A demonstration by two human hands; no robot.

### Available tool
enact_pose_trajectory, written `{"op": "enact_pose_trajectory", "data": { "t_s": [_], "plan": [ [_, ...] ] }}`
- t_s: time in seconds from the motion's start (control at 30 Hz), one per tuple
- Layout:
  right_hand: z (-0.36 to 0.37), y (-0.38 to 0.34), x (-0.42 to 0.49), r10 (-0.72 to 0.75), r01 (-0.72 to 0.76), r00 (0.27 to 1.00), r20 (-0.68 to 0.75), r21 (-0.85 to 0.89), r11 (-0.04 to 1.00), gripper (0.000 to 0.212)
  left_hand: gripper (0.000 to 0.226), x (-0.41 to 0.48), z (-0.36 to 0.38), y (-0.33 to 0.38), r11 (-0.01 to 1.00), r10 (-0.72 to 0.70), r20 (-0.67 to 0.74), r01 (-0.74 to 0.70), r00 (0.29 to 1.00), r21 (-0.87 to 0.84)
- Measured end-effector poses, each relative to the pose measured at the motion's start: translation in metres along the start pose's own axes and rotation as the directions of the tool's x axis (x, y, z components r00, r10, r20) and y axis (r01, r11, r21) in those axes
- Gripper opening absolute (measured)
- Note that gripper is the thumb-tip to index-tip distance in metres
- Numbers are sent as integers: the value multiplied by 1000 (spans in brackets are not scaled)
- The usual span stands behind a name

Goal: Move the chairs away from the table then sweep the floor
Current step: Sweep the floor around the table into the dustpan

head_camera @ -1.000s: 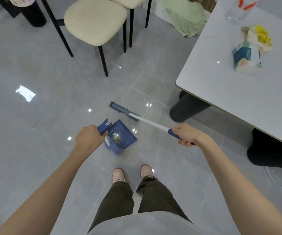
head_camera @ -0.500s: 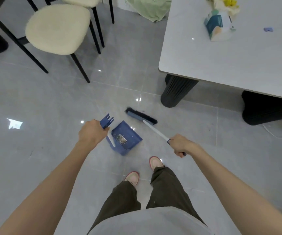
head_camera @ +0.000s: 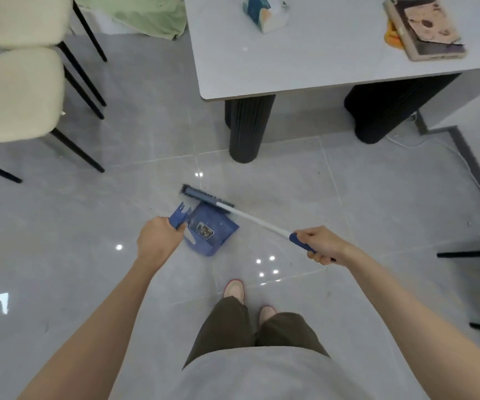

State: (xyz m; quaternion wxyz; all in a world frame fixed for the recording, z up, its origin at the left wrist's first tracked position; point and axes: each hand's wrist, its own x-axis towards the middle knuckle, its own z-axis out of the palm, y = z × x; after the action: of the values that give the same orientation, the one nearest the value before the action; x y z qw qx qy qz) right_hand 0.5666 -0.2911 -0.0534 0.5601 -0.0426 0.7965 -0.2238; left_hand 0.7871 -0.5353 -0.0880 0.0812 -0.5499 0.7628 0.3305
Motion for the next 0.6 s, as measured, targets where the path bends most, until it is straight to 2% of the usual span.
{"op": "enact_pose_trajectory", "data": {
  "t_s": [0.17, 0.27, 0.37, 0.5, 0.6],
  "plan": [
    [0, 63, -14, 3, 8, 984, -175, 62, 998, 37, 39, -17, 13, 21, 992, 100, 40, -103, 994, 70],
    [-10, 106, -26, 60, -35, 953, -296, 89, 995, 33, 38, -33, 24, 35, 982, 166, 75, -172, 983, 82],
    [-20, 154, -44, 143, -100, 909, -391, 129, 987, 28, 32, -57, 39, 50, 944, 297, 85, -306, 951, 124],
    [-32, 226, -64, 224, -149, 866, -446, 198, 969, 30, 28, -96, 66, 64, 882, 419, 94, -430, 903, 193],
    [-33, 274, -76, 287, -198, 845, -450, 235, 952, 27, 38, -116, 84, 65, 897, 380, 102, -393, 919, 203]
  ]
}}
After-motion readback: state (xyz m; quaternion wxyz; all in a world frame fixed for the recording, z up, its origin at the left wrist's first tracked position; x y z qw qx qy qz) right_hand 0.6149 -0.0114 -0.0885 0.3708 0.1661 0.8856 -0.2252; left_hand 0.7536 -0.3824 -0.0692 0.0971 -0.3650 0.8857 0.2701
